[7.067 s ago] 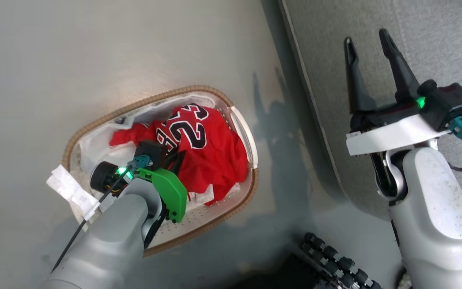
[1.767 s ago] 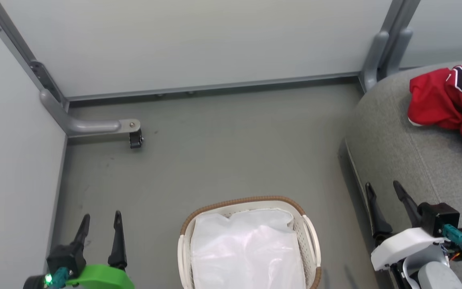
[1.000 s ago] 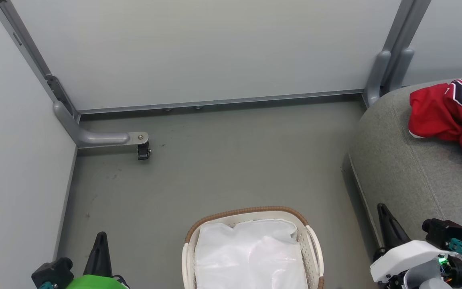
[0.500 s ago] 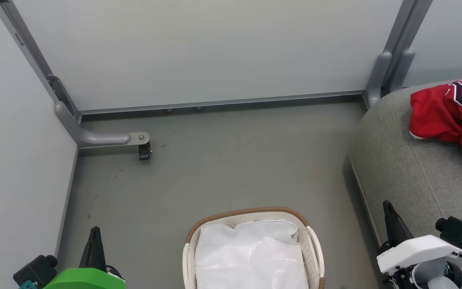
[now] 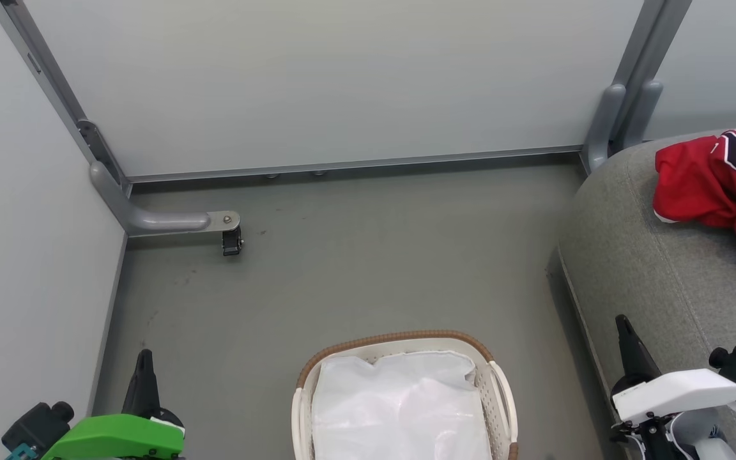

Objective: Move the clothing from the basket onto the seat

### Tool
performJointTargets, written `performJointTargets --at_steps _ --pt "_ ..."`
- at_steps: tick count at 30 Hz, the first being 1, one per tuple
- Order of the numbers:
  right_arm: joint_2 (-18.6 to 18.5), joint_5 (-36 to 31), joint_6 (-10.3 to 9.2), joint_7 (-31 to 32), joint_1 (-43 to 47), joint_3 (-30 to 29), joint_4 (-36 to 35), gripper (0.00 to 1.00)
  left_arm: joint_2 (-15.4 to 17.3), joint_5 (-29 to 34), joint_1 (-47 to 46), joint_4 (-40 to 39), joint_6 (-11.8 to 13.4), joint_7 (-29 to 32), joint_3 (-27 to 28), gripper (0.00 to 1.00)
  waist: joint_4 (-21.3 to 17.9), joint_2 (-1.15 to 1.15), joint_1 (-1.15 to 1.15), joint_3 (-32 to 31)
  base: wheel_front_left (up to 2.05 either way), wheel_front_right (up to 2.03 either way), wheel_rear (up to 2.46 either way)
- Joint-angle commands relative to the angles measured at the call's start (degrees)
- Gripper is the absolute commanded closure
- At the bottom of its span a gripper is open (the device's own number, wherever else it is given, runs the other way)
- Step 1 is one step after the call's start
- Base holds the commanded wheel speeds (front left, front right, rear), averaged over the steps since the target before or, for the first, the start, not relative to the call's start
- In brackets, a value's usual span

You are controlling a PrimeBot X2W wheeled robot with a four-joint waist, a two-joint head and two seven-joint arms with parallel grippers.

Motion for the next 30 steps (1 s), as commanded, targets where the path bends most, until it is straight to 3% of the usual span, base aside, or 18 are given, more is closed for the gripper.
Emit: performJointTargets --at_steps 1,30 --pt "-0.2 1.9 -0.02 0.5 -1.2 -0.4 -1.0 1.00 0.3 -2.0 -1.7 -0.9 -0.1 0.4 0.3 1.00 0.0 0.03 0.00 0.0 0.00 0.00 0.00" --pt "0.0 19.9 -0.03 5.5 -1.5 -1.9 -3.0 1.00 0.4 -19.7 -3.4 -2.9 -0.1 5.4 1.9 1.00 0.4 0.05 0.00 -0.4 0.00 0.00 0.00"
